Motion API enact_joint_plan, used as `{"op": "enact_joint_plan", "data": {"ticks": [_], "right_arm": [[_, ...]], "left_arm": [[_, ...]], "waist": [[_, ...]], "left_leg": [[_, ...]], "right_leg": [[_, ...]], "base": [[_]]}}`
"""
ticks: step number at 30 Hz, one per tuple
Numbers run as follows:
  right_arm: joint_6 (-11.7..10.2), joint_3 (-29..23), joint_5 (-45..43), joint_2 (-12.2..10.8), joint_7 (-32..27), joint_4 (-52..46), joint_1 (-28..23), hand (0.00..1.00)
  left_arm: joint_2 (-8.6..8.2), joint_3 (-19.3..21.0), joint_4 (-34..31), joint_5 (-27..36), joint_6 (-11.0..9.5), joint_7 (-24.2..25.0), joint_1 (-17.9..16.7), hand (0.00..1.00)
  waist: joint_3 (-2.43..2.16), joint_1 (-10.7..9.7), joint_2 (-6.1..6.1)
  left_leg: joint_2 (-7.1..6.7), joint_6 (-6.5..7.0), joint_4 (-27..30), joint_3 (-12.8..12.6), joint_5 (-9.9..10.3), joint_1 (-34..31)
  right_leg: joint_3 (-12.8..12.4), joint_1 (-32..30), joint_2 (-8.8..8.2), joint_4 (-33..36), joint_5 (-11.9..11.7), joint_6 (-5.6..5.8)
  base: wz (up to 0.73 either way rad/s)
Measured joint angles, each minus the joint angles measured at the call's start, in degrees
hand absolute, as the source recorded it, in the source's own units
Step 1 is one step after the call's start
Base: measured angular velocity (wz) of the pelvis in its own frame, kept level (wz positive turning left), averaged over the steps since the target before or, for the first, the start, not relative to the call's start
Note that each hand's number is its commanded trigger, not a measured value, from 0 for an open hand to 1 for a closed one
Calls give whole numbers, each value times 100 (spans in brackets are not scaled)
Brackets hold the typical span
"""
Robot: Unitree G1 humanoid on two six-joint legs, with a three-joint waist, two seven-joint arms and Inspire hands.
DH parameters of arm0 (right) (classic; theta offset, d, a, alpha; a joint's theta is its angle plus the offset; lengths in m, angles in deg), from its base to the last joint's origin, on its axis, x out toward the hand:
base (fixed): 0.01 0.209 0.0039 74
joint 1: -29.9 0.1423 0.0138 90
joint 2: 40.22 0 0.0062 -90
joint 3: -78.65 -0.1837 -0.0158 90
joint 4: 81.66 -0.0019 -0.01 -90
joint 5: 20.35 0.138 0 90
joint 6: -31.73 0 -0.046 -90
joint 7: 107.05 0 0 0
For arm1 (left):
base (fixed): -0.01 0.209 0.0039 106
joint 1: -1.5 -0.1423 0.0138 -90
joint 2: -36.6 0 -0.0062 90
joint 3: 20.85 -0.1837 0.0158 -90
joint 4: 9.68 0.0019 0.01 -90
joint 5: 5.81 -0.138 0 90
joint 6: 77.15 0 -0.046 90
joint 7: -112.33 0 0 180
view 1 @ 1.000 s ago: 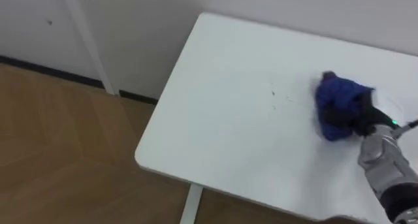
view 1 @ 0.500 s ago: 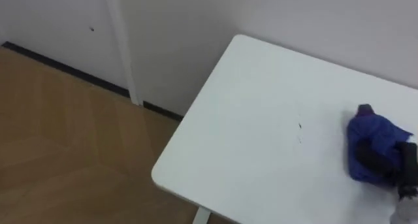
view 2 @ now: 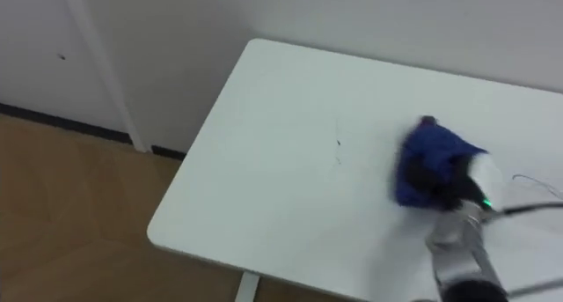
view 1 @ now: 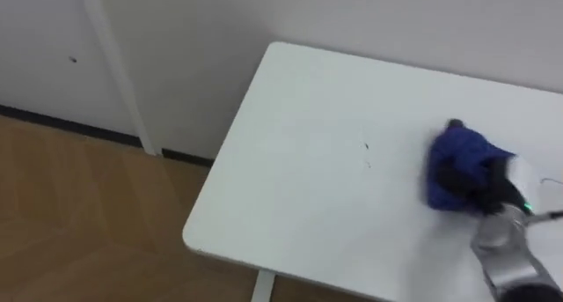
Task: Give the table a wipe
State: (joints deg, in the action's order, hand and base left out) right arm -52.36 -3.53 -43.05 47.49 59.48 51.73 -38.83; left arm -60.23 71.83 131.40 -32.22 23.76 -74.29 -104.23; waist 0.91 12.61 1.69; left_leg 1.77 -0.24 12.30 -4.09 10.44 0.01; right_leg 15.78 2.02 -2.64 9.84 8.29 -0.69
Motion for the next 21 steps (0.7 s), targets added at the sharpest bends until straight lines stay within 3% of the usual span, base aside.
{"op": "enact_joint_plan", "data": {"ticks": [4, 7, 9, 10, 11, 13, 15, 16, 18, 19, 21], "right_arm": [[-216, -41, 12, 43, 79, -91, -56, 100], [-620, -492, -94, 201, -9, 27, -547, 100], [-887, -1065, -85, 367, -367, 338, -1116, 100], [-927, -1208, -17, 426, -427, 369, -1297, 100], [-1004, -1454, 123, 554, -563, 523, -1616, 100], [-1014, -1773, 415, 676, -730, 782, -1904, 100], [-1001, -2034, 595, 742, -914, 851, -2417, 100], [-1001, -2031, 633, 736, -955, 851, -2497, 100], [-996, -2027, 673, 697, -1011, 827, -2584, 100], [-986, -2016, 676, 681, -1011, 816, -2583, 100], [-778, -1798, 646, 535, -1014, 507, -2418, 100]], "left_arm": [[10, 117, -42, -12, 37, 8, -446, 0], [12, 363, -29, -81, 57, 97, -685, 0], [78, 426, -23, -76, -25, 116, -690, 0], [102, 476, 8, -77, -93, 116, -661, 0], [125, 669, 34, -77, -201, 110, -608, 0], [193, 976, 99, -75, -330, 101, -524, 0], [394, 1124, 89, -69, -490, 25, -385, 0], [464, 1121, 88, -69, -515, -8, -359, 0], [663, 1082, 88, -2, -590, -54, -188, 0], [696, 1038, 88, -4, -612, -65, -165, 0], [703, 874, 39, -3, -631, -73, 21, 0]], "waist": [[-29, 12, 42], [-56, -347, 165], [-65, -615, 173], [-73, -621, 185], [-116, -626, 168], [-128, -627, 163], [-173, -694, 88], [-176, -747, 83], [-179, -833, 75], [-179, -827, 75], [-178, -769, 78]], "left_leg": [[-73, 33, -150, 215, -153, -24], [-146, 41, -79, 266, -150, -4], [-124, 81, -54, 165, -127, 188], [-115, 121, -53, 56, -102, 258], [-16, 209, -43, -131, 30, 353], [100, 204, 128, -278, 185, 341], [351, 113, 497, -349, 431, 340], [412, 77, 555, -328, 457, 340], [699, -99, 761, -290, 540, 244], [768, -156, 800, -287, 551, 210], [1049, -404, 942, -299, 546, 54]], "right_leg": [[211, 24, -60, -15, 63, 12], [491, 219, -154, 37, 142, 91], [364, 268, -289, 539, 278, 196], [304, 256, -333, 722, 326, 250], [224, 124, -380, 1175, 422, 381], [215, -154, -666, 1997, 521, 476], [133, -242, -1267, 2252, 580, 534], [99, -227, -1361, 2156, 565, 558], [-172, -103, -1584, 1383, 364, 647], [-163, -59, -1637, 1149, 261, 653], [-79, 10, -1645, 601, -243, 676]], "base": [[38], [62], [58], [10], [-24], [-34], [-22], [-14], [-14], [-17], [-25]]}}
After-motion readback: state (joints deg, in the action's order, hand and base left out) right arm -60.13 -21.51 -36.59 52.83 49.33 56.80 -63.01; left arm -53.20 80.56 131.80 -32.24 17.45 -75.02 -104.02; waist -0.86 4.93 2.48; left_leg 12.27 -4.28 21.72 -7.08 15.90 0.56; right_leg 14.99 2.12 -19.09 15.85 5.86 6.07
